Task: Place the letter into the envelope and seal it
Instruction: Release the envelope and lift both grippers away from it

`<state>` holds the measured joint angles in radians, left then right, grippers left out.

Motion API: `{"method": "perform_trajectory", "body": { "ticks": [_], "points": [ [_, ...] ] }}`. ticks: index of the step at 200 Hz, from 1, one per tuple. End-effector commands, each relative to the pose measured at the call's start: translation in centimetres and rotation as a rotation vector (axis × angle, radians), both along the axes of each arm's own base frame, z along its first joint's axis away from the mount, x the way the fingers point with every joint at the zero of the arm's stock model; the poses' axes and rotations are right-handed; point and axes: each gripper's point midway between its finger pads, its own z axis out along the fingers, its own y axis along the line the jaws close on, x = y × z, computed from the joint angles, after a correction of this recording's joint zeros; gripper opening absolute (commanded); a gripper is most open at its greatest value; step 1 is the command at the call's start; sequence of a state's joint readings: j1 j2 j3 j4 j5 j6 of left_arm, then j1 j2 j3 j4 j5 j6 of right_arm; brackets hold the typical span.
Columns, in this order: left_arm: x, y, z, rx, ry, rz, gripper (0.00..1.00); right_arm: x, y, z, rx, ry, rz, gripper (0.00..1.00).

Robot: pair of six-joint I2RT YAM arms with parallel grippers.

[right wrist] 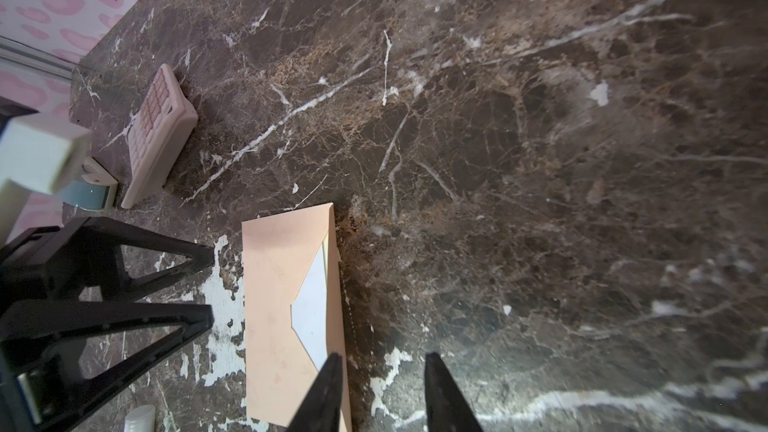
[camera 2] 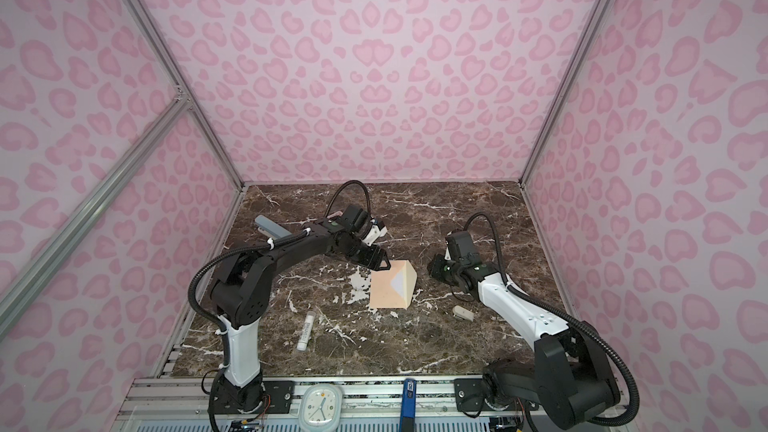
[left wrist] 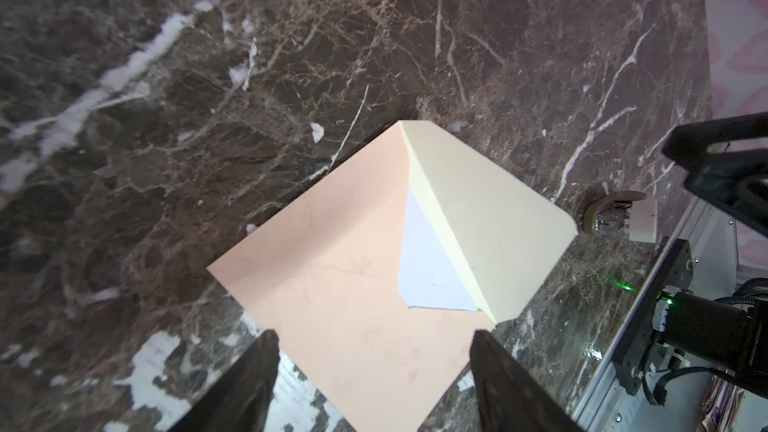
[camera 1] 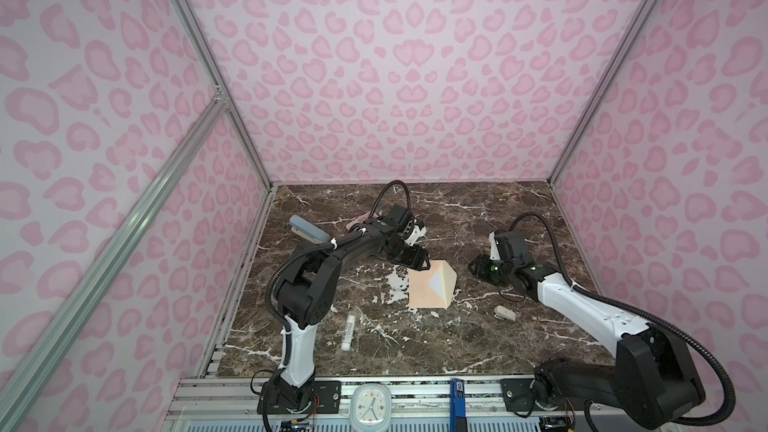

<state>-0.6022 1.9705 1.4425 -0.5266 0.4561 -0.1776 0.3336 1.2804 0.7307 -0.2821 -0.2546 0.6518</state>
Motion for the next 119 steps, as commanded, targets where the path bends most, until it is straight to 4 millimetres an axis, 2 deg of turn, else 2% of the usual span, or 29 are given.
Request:
{"method": "perform_trajectory", "body": {
  "ticks": [1,33,42,45,84,119],
  "points": [
    [0.5,0.3,2.4,-0.030,-0.058,0.032,0.75,0.0,0.1,0.1,0.001,-0.009,0.006,0.37],
    [1.0,2.0,6.5,-0.053,-0.180,0.099,0.74,0.1,0.1,0.0,0.002,-0.009,0.006,0.36],
    [1.3,2.4,8.4,-0.068,-0.229,0.122,0.74,0.1,0.2,-0.1,0.004,-0.006,0.007,0.36],
    [0.8,2.9,7.7,-0.054,-0.218,0.128,0.74,0.2,0.2,0.0,0.005,-0.008,0.007,0.36],
    [-0.1,6.1,10.5,-0.029,-0.322,0.215,0.73,0.3,1.0,-0.1,0.004,-0.012,0.024,0.35],
    [-1.5,9.9,11.3,0.033,-0.382,0.328,0.76,0.5,2.2,0.2,0.010,-0.033,0.055,0.36]
  ]
}}
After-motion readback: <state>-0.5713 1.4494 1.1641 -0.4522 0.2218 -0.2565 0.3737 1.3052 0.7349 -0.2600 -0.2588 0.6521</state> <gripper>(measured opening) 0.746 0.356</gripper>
